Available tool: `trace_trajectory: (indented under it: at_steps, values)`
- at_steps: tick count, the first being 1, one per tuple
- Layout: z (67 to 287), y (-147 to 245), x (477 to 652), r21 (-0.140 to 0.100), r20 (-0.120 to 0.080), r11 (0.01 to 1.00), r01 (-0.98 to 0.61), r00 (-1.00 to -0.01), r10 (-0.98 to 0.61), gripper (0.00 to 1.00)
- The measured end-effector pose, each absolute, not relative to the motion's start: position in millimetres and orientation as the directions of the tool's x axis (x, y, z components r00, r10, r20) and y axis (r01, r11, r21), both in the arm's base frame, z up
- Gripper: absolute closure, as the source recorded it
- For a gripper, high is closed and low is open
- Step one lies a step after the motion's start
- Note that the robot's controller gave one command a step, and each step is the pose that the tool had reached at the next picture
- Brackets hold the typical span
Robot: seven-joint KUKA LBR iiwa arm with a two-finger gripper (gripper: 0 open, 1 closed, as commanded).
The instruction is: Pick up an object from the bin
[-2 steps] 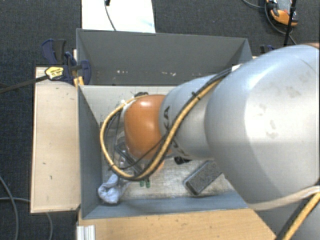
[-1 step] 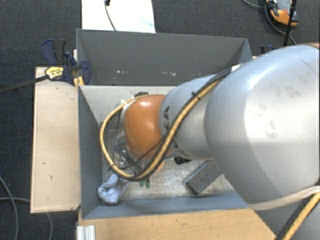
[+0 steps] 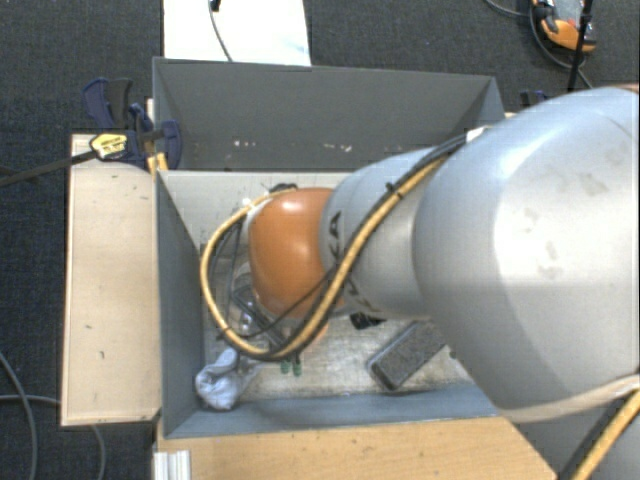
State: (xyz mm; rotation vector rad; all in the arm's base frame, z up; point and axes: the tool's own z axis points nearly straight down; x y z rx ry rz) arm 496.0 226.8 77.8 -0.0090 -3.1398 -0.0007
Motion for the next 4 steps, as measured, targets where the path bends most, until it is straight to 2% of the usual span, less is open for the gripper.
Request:
trace_trajectory:
  at_steps: [1,2,3,4]
  values:
    - [119.4,231.3,492.8,0.002,-0.007,0.994,-0.111,-0.994,-0.111,1.0]
    - [202.3,235.3,489.6,0.0,0.002,0.998,-0.069,-0.998,-0.069,0.0]
    - [254.3,239.3,490.8,0.005,-0.009,1.0,-0.008,-1.0,-0.008,0.0]
    - [194.7,233.8,488.1,0.003,-0.008,0.998,-0.055,-0.998,-0.055,0.0]
